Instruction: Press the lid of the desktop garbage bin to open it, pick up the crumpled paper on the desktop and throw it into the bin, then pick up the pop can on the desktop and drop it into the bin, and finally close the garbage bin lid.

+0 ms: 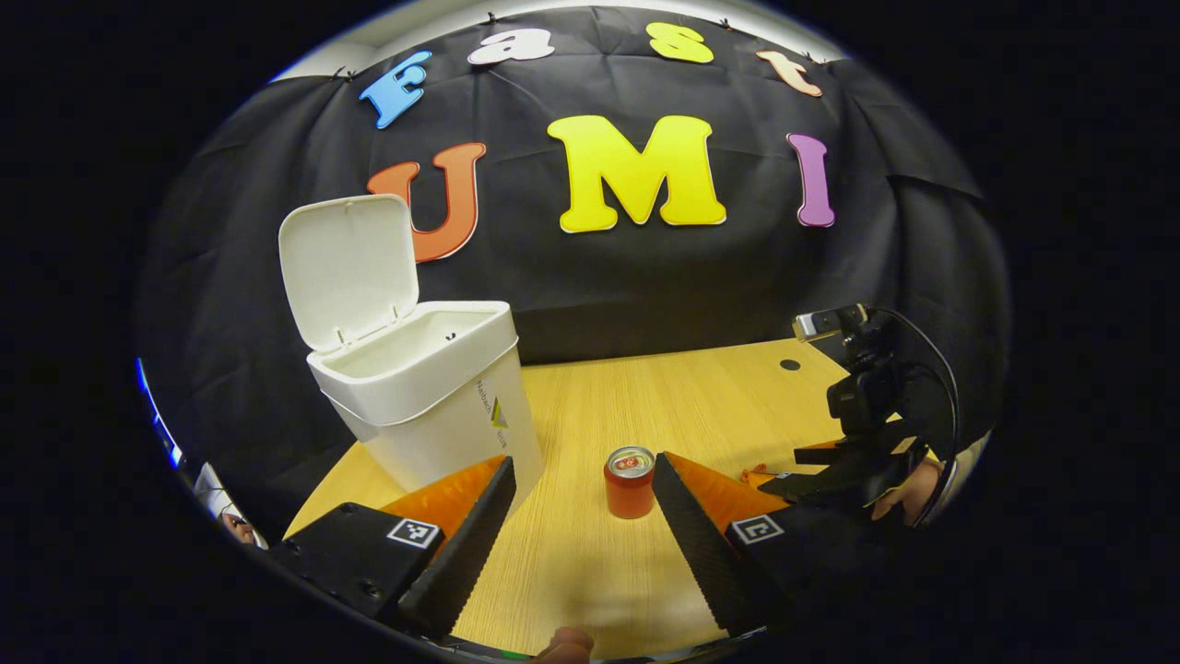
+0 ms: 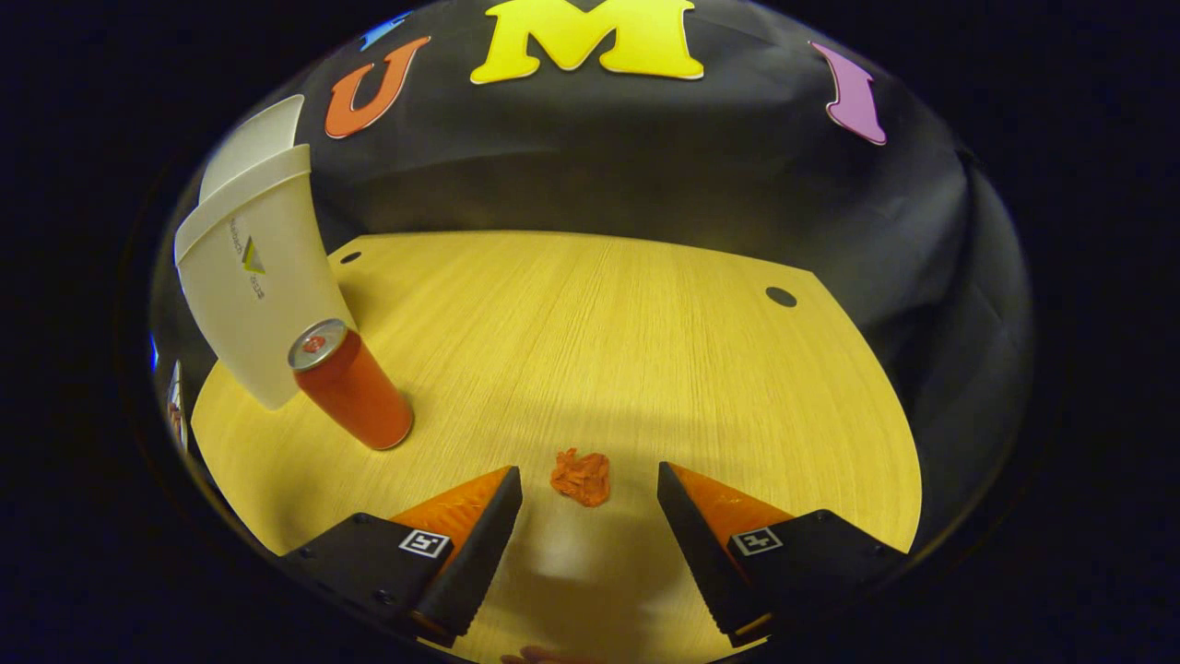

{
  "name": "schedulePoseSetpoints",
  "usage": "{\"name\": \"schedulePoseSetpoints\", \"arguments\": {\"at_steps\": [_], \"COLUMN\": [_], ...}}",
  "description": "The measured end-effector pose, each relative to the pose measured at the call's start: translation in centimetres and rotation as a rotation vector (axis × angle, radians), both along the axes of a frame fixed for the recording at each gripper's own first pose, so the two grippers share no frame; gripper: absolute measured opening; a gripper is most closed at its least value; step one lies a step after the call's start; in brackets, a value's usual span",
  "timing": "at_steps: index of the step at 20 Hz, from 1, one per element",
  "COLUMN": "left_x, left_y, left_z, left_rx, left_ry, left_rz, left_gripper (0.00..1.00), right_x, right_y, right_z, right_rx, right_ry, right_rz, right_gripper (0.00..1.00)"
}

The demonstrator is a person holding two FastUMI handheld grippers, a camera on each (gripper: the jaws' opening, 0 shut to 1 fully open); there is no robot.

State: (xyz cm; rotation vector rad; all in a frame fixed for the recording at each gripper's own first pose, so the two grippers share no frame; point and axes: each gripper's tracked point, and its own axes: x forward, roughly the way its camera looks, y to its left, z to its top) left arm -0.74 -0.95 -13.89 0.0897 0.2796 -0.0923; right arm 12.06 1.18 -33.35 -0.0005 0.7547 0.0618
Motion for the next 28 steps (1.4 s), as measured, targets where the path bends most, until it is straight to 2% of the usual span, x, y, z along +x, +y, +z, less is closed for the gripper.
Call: {"name": "schedulePoseSetpoints", "arguments": {"at_steps": [3, 5, 8, 14, 17, 19, 21, 22, 23, 25, 27, 28], "left_x": [0.4, 0.5, 0.5, 0.1, -0.2, -0.4, -0.6, -0.7, -0.8, -1.0, -1.2, -1.4], "left_y": [0.5, 0.8, 1.4, 1.9, 2.1, 2.3, 2.5, 2.6, 2.5, 2.5, 2.4, 2.3], "left_z": [-1.4, -2.4, -3.3, -3.7, -3.8, -3.7, -3.8, -3.8, -3.6, -3.2, -2.8, -2.4], "left_rx": [0.005, 0.005, 0.016, 0.027, 0.037, 0.038, 0.037, 0.036, 0.033, 0.034, 0.038, 0.040], "left_ry": [0.034, 0.059, 0.080, 0.094, 0.099, 0.100, 0.109, 0.112, 0.109, 0.101, 0.091, 0.084], "left_rz": [-0.002, 0.001, 0.014, 0.006, 0.004, 0.008, 0.018, 0.019, 0.018, 0.013, 0.011, 0.007], "left_gripper": [0.99, 0.99, 0.99, 0.99, 0.99, 0.99, 0.98, 0.98, 0.98, 0.98, 0.98, 0.98], "right_x": [0.7, 0.7, 0.6, 2.4, 2.4, 2.2, 2.0, 2.0, 1.9, 1.1, 0.6, 0.4], "right_y": [0.3, 0.8, 1.0, 1.1, 0.7, 1.2, 1.4, 1.3, 1.0, 0.0, -0.2, -0.7], "right_z": [-1.6, -2.6, -3.2, -3.0, -3.3, -3.4, -3.3, -3.3, -3.4, -3.0, -1.9, -1.1], "right_rx": [-0.007, 0.004, 0.018, 0.060, 0.025, 0.027, 0.013, 0.013, 0.005, -0.018, 0.010, 0.004], "right_ry": [0.051, 0.089, 0.134, 0.148, 0.161, 0.175, 0.180, 0.186, 0.191, 0.214, 0.214, 0.194], "right_rz": [-0.004, 0.003, 0.004, -0.019, -0.015, -0.012, 0.013, 0.020, 0.014, -0.034, -0.054, -0.054], "right_gripper": [0.88, 0.87, 0.63, 0.63, 0.60, 0.38, 0.40, 0.37, 0.40, 0.18, 0.15, 0.18]}}
